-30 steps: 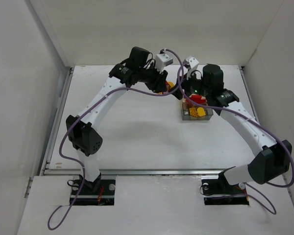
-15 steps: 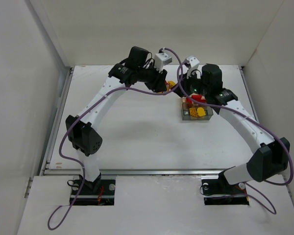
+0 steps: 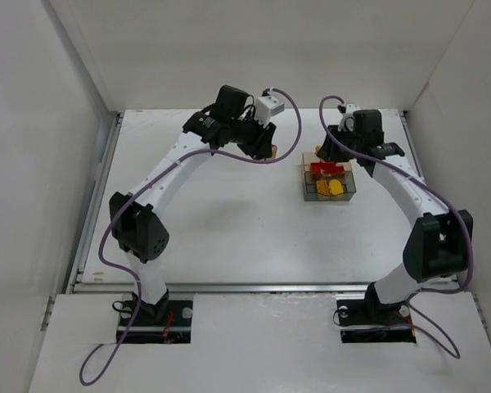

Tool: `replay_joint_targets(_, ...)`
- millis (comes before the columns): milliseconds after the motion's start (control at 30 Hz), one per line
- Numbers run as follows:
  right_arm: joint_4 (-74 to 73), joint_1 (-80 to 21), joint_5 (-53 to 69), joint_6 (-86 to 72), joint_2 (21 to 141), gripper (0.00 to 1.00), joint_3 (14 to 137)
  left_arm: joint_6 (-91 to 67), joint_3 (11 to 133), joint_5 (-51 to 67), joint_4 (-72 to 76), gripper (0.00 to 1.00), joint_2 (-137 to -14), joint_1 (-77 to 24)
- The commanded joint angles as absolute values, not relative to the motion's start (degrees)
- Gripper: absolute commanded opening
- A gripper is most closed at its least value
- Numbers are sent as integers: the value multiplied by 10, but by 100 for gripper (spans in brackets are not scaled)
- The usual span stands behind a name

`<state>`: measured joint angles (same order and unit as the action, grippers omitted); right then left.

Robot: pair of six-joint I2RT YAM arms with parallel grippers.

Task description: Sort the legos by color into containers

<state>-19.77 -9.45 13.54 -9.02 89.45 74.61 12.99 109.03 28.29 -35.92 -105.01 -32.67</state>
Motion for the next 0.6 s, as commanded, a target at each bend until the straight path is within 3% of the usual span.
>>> replay_joint_targets(0,-248,-101,181,-62,882,0,758,126,1076,264,-339,0,-1005,-330)
replay_joint_targets(333,-321,-91,265,-42,1005,0,780,115,1065,264,-329,0,-1005,-330)
replay_joint_targets(567,-323,-91,245,-42,998,1,775,110,1055,258,-329,0,-1005,-330)
